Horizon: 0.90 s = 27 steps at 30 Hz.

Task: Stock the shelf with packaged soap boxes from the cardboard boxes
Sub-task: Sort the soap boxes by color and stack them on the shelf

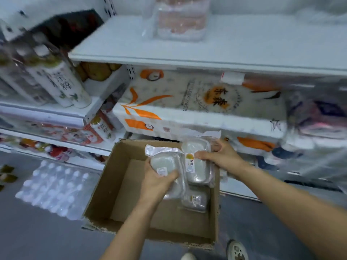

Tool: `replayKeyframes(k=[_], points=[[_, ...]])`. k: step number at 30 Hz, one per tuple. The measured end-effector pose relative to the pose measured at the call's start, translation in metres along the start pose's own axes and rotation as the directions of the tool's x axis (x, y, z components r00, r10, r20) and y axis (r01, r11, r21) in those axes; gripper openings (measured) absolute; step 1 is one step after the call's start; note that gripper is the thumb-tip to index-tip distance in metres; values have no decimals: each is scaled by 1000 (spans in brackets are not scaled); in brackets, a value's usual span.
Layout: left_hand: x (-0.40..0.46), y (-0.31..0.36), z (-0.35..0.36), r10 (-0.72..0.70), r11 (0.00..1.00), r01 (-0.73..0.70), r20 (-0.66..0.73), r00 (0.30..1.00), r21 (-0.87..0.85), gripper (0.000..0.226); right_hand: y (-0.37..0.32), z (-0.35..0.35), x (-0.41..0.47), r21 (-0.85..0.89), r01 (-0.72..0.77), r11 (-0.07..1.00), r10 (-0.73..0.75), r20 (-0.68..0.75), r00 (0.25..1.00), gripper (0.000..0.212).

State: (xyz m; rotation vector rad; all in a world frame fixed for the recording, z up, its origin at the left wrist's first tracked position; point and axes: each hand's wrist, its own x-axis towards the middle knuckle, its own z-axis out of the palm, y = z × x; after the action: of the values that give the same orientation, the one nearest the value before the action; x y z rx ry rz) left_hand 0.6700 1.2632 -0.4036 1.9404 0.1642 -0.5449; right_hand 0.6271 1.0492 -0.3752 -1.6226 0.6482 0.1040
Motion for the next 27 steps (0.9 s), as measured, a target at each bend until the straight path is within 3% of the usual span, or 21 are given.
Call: replayKeyframes(k=[7,11,15,17,21,24,27], points=[[-51,124,-20,286,956,-291,88,954,46,115,-96,-65,-77,27,158,987,-149,-197,969,28],[-70,181,-15,417,906,-424,147,897,13,96,-133,-111,-108,50,251,967,-224,-306,925,19],[-84,234,1,515,852,-524,185,837,5,72,-159,-162,-117,164,343,925,-247,-425,871,24],[-88,259,13,535,837,-547,216,817,-7,79,-170,-190,-117,253,395,883,-232,-496,837,36],[-82,303,44,566,817,-575,236,790,-32,96,-183,-240,-104,424,433,795,-100,-613,784,41],[-74,328,68,569,815,-579,226,791,-26,107,-185,-265,-83,552,361,752,53,-596,801,45],[-65,346,89,566,815,-579,223,793,-10,107,-185,-281,-66,609,290,739,116,-539,834,49]])
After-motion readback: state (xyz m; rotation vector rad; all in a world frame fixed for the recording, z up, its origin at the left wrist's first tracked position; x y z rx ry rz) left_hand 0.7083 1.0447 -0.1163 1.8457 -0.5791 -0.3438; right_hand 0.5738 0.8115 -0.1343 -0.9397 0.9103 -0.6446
